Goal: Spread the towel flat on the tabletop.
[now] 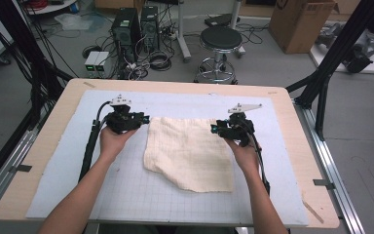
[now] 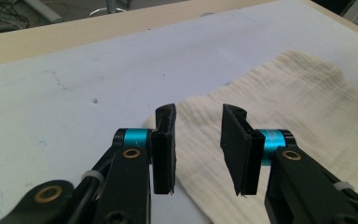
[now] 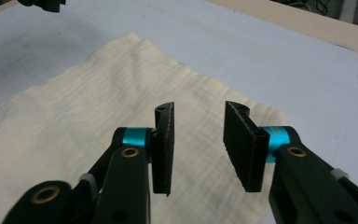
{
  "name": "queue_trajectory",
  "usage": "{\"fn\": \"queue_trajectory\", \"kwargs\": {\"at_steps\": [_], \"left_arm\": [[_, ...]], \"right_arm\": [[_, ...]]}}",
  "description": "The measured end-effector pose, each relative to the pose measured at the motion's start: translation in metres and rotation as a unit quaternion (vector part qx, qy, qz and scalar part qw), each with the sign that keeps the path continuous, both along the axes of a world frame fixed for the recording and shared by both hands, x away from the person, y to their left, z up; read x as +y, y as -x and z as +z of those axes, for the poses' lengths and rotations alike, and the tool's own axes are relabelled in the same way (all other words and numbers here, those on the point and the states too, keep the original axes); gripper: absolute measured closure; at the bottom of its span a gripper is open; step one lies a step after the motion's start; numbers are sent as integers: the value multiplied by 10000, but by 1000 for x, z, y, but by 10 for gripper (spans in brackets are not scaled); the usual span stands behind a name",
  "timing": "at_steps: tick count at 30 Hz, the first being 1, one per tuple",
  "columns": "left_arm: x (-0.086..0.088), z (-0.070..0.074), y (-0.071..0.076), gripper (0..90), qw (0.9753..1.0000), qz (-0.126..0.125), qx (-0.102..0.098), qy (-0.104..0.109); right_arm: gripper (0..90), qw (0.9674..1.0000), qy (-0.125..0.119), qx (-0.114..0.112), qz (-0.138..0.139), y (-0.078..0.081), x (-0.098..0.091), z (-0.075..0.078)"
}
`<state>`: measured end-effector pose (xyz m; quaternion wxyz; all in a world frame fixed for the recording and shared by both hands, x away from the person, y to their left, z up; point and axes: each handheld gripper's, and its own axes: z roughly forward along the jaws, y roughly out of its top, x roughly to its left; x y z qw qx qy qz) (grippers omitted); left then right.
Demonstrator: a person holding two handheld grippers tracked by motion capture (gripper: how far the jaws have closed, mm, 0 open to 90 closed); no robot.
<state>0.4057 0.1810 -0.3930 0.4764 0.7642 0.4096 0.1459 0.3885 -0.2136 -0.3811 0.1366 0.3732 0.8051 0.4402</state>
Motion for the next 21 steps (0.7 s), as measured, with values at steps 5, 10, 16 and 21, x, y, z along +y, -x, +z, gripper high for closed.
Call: {"fn": "queue_trajectory", "kwargs": {"at_steps": [5, 10, 16, 21], "left_arm": [[2, -6, 30, 638, 9994, -336, -59, 8], [2, -11, 63, 632, 9973, -696, -207, 70], [4, -16, 96, 619, 9951, -947, -259, 116], [2, -27, 116, 595, 9927, -1185, -215, -1]], "right_arm": [[588, 9995, 7, -67, 312, 31, -1, -1], [554, 9980, 39, -100, 617, 62, 0, -5], [538, 9960, 8, -120, 886, 91, 2, -15], [533, 9938, 96, -32, 1107, 107, 3, -27]]}}
